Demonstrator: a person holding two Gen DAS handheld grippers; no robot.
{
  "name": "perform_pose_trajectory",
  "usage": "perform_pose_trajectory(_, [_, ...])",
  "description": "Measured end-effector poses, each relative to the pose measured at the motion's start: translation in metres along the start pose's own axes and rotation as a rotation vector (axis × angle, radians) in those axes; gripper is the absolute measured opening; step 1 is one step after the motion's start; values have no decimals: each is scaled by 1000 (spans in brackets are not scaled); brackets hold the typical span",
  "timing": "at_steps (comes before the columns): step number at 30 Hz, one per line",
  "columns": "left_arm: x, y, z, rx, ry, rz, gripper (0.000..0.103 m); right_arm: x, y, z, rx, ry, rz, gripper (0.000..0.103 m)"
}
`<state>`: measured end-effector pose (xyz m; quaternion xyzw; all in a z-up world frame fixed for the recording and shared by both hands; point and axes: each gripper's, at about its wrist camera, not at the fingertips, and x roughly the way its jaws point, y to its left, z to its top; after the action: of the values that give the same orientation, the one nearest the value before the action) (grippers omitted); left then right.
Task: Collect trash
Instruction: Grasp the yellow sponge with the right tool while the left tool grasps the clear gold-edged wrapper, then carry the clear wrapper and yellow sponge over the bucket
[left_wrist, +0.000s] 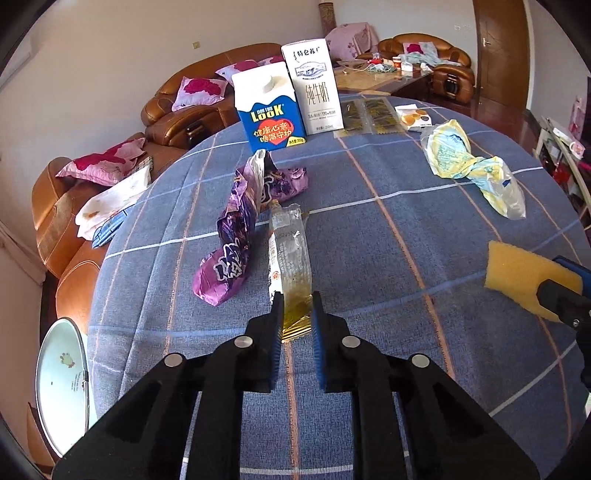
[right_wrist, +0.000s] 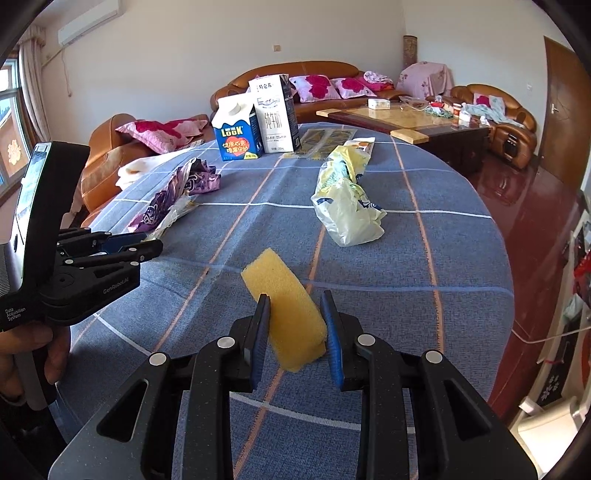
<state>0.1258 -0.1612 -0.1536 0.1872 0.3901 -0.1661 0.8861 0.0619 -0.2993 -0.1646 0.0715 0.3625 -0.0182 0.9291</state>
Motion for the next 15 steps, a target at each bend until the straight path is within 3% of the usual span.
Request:
perform_pose_trajectory(9, [-47,21,-4,-45,-97,-34,7,-10,2,3,8,-43,9,28])
perform_pose_trajectory(15, [-65,43,-10,-95,-138,12,7,-10,11,10,9,-69,22,28])
